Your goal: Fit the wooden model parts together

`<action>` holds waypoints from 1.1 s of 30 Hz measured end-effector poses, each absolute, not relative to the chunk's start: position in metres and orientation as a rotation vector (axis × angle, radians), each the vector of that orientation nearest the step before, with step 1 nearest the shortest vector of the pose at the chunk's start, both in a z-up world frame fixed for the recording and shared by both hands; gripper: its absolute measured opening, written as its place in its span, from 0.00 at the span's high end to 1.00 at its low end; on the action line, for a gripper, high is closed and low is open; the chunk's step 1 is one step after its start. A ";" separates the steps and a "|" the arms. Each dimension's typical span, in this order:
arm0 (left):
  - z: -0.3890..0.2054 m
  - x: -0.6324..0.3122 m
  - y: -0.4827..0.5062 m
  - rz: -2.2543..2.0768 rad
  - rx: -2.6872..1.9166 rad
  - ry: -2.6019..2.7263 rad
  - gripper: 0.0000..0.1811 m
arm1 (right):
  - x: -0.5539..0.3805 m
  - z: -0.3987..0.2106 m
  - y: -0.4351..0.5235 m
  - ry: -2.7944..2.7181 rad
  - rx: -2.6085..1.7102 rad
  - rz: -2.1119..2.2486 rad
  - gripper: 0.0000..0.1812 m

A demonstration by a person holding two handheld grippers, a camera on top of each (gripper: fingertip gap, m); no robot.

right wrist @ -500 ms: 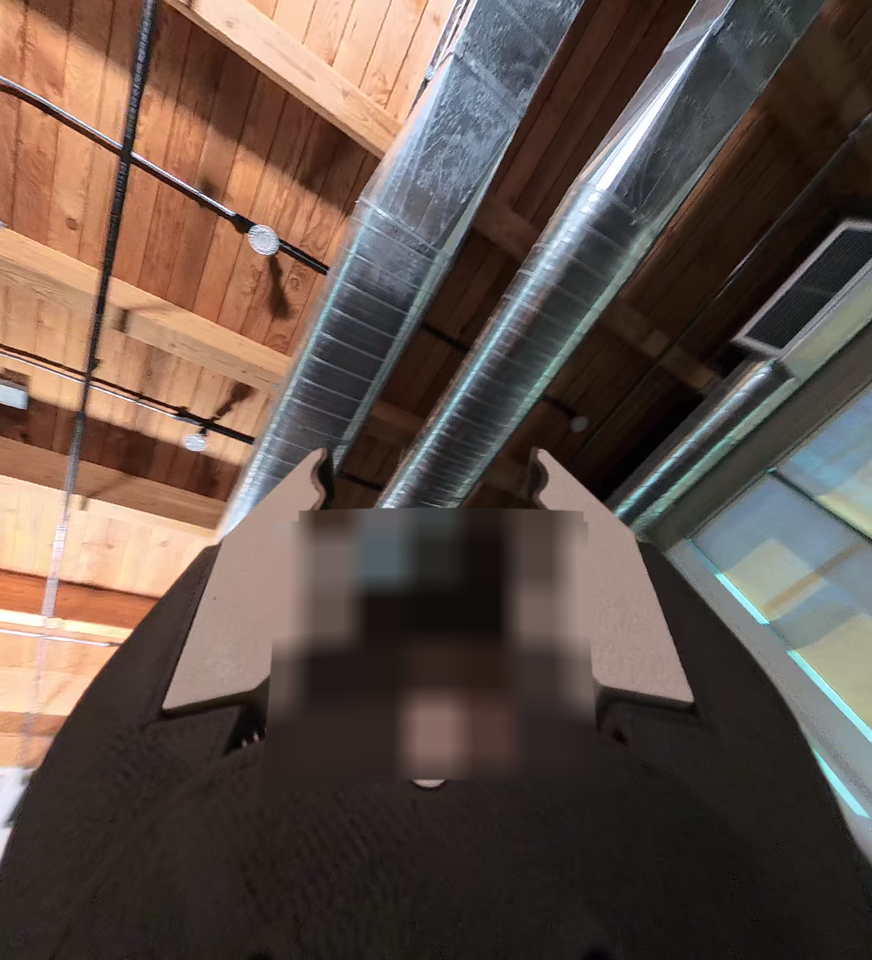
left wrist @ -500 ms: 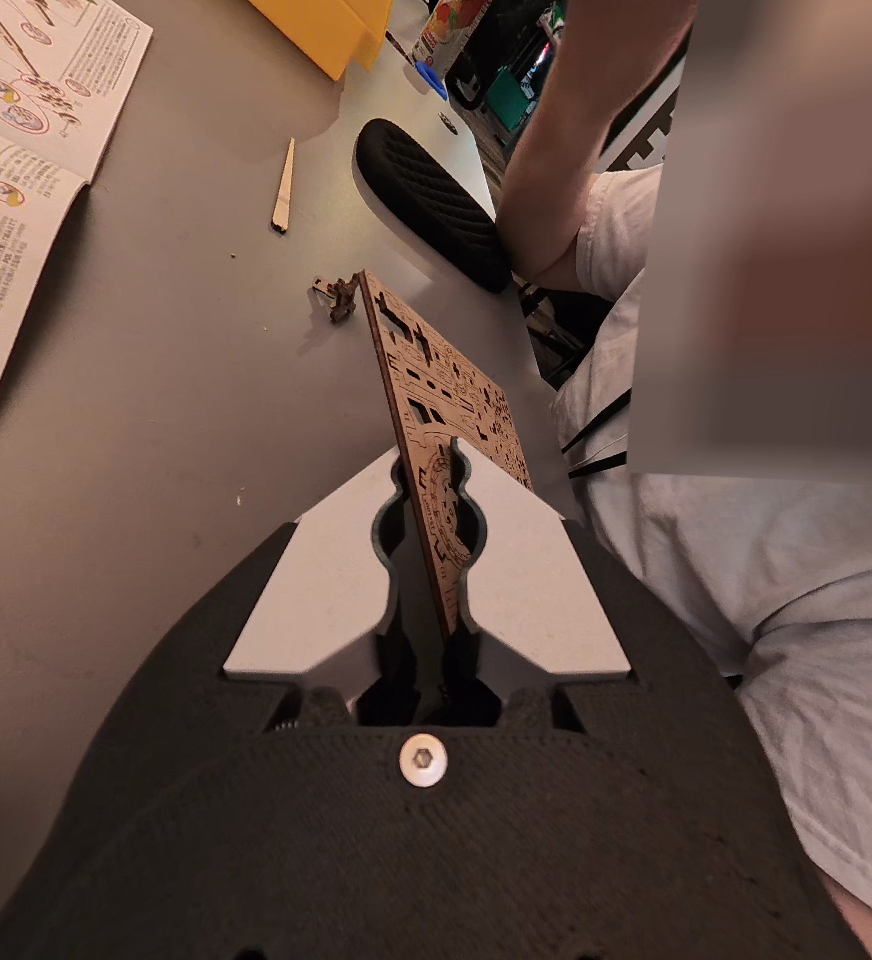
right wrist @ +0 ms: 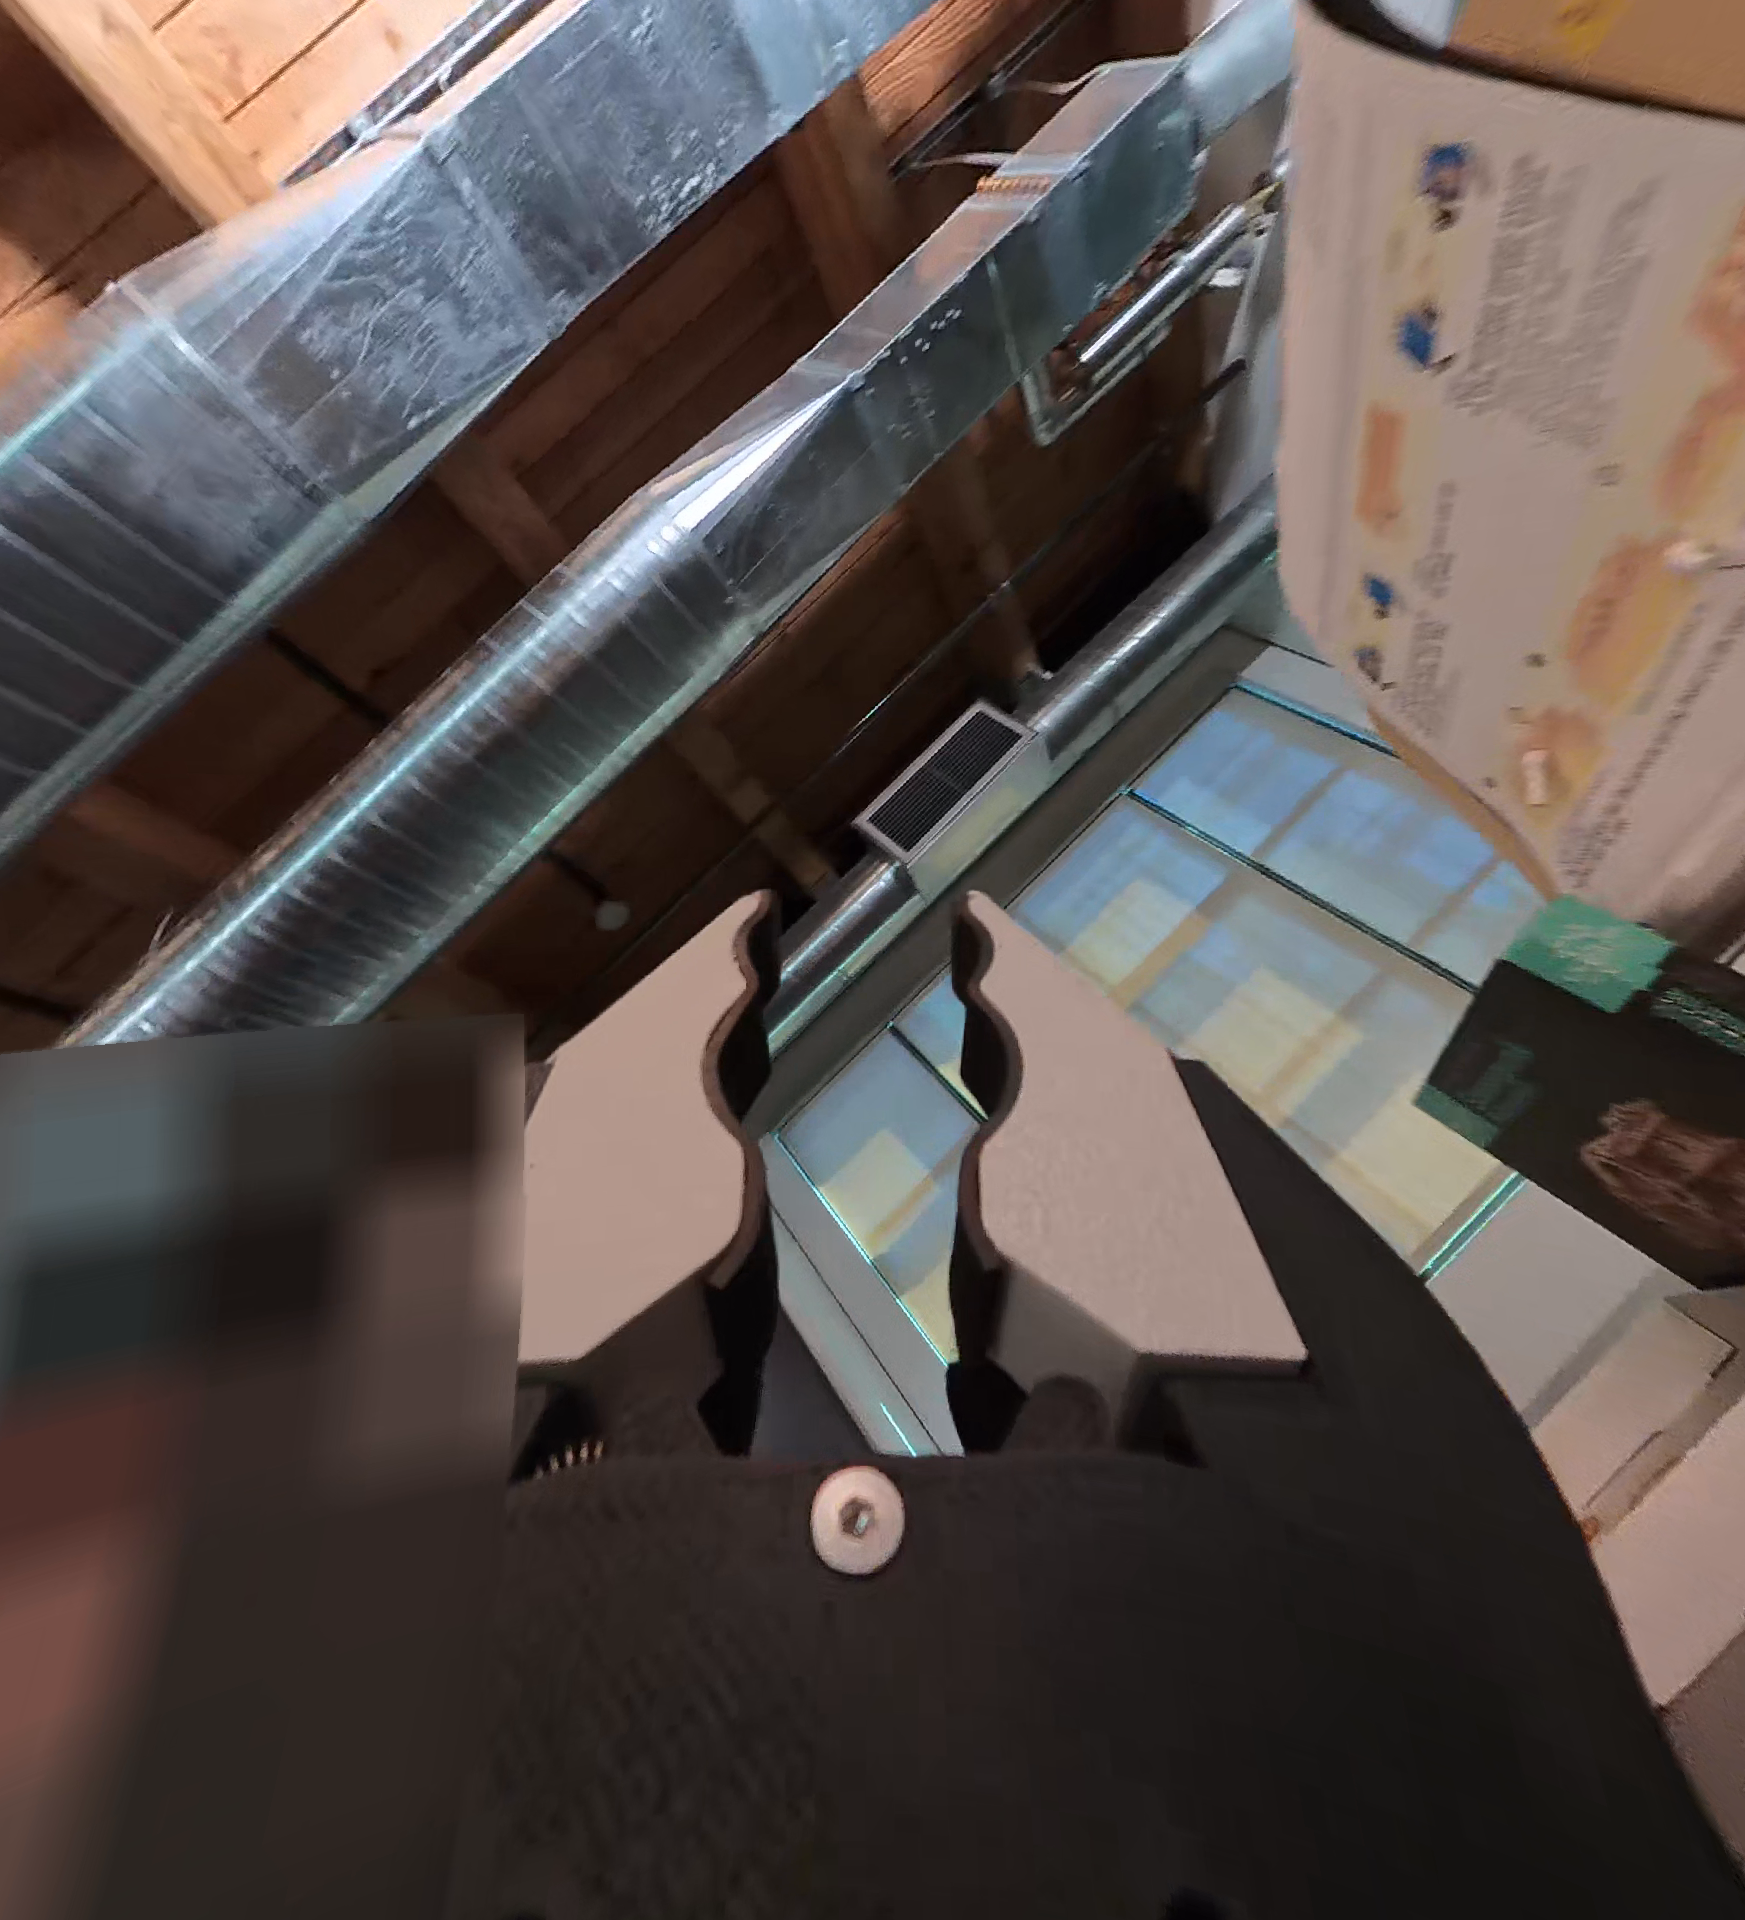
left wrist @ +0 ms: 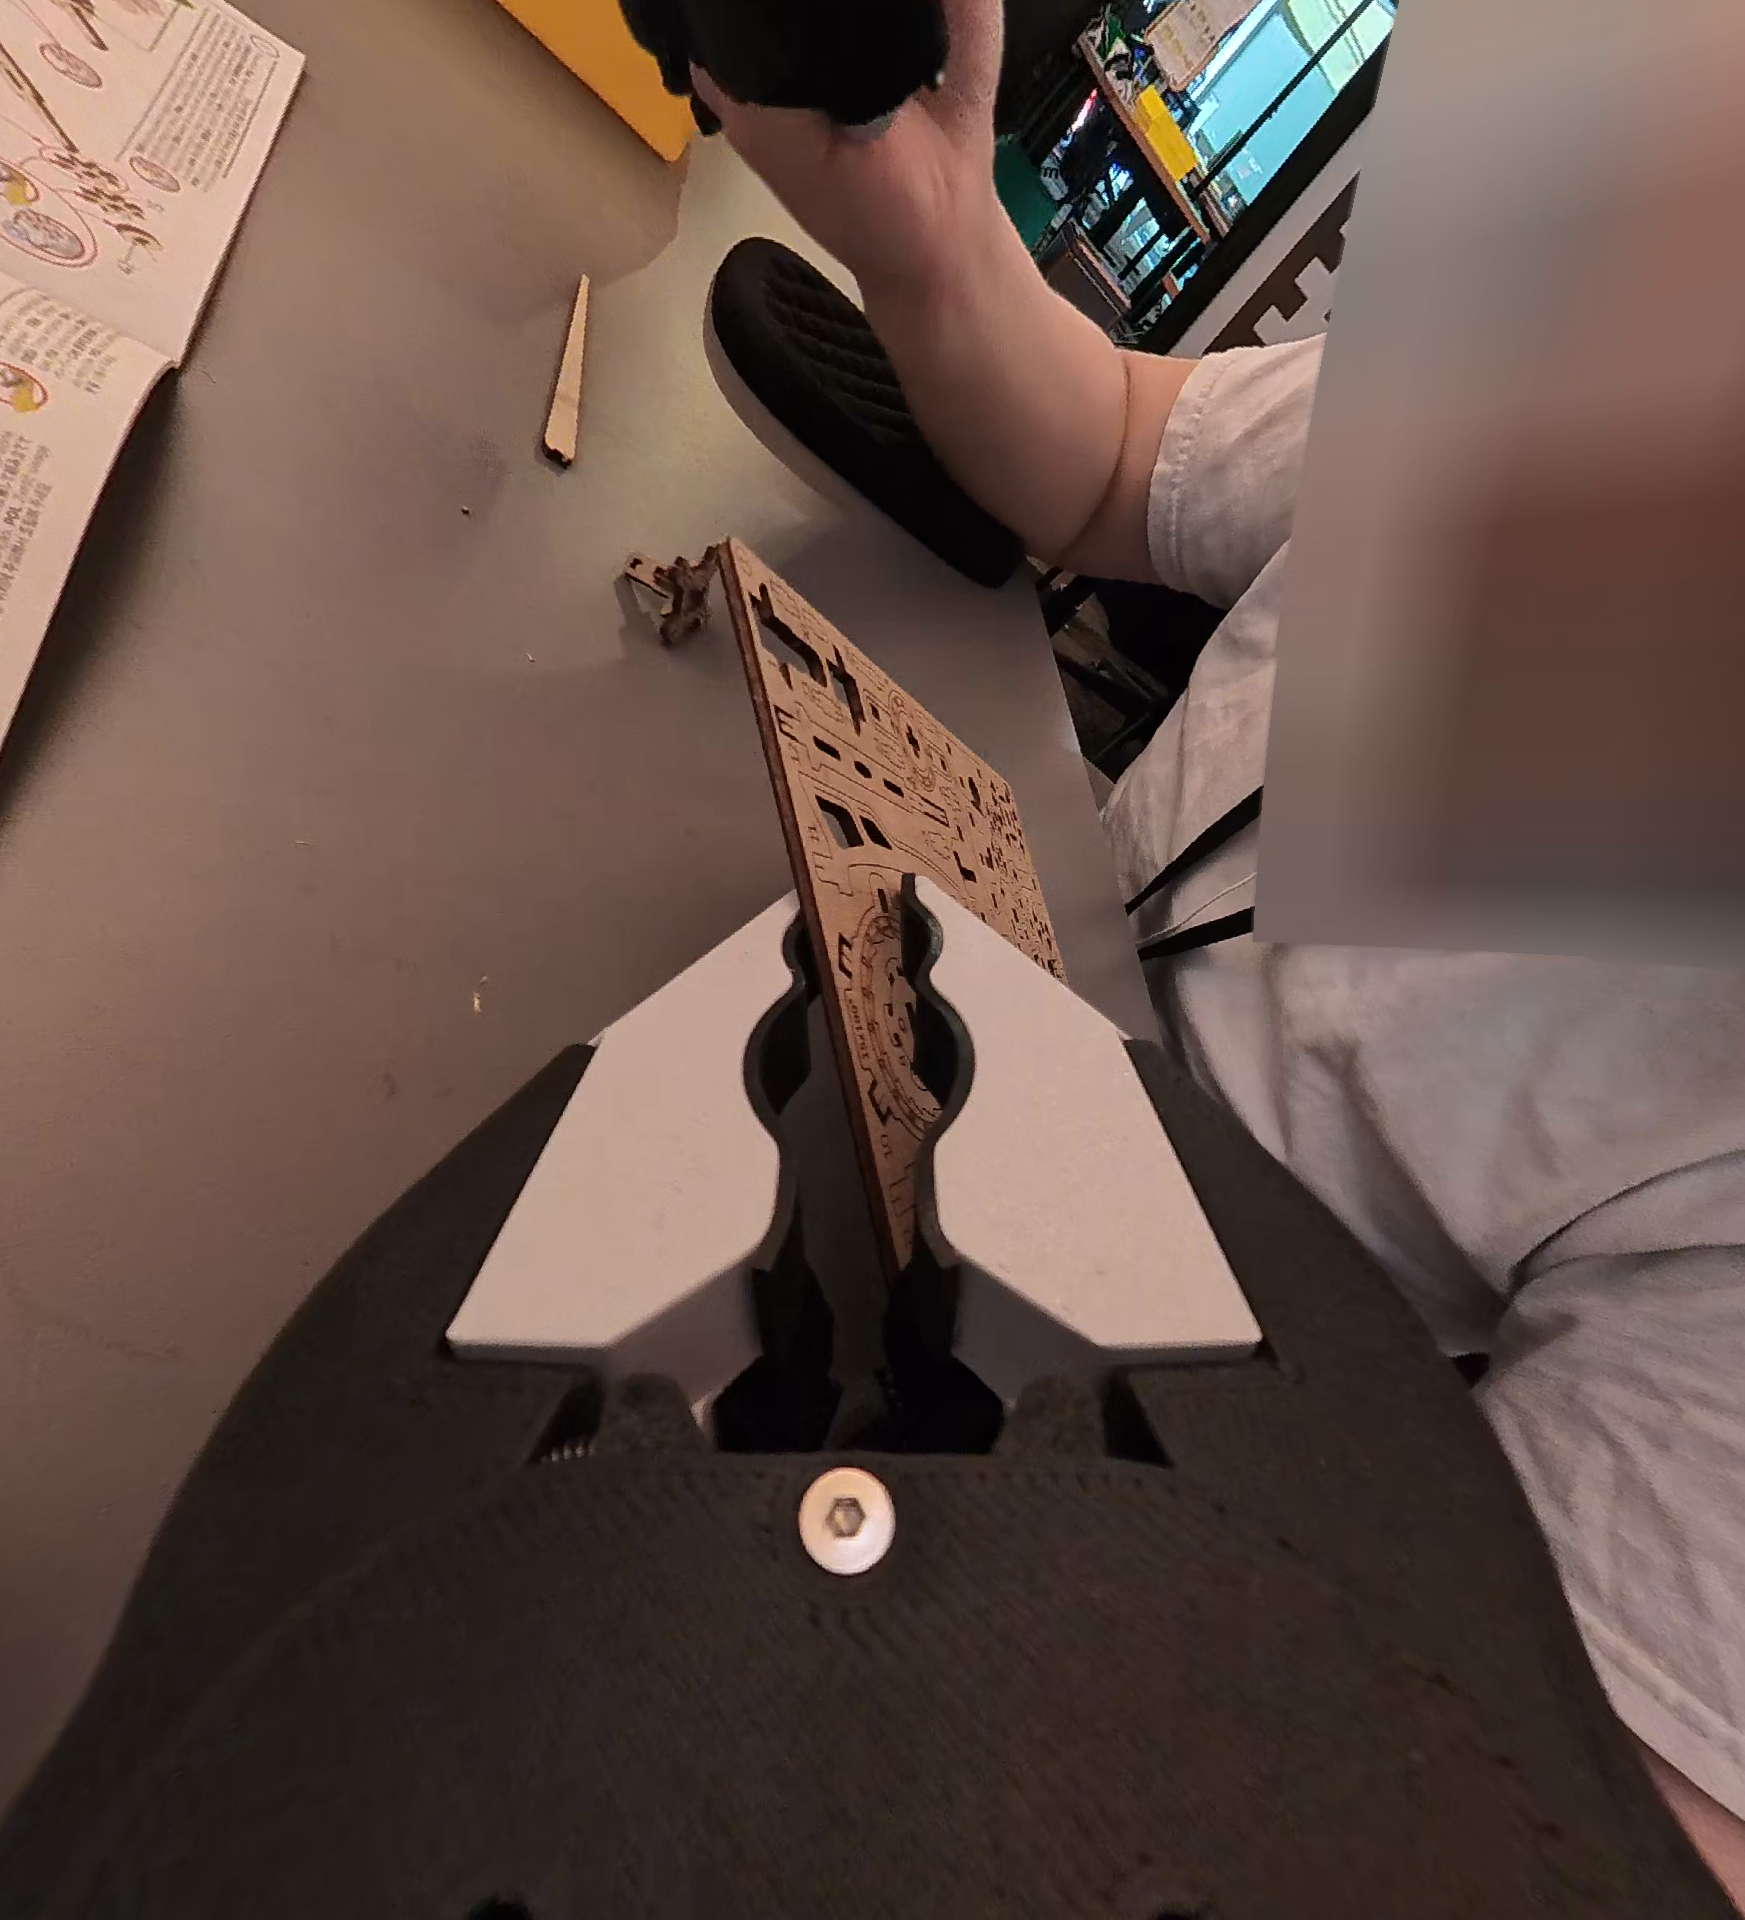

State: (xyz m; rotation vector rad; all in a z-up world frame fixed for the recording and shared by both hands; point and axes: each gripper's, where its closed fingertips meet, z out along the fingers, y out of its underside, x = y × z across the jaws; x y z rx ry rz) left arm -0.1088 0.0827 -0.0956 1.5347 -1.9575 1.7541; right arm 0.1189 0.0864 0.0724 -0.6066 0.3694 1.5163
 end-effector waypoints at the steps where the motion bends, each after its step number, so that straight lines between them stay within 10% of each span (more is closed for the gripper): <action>1: -0.096 -0.109 0.083 1.755 1.534 -1.957 0.94 | 0.123 0.069 0.089 0.384 -0.611 1.516 0.84; 33: -0.095 -0.109 0.082 1.759 1.529 -1.963 0.94 | 0.099 0.054 0.107 0.256 -0.940 1.212 0.85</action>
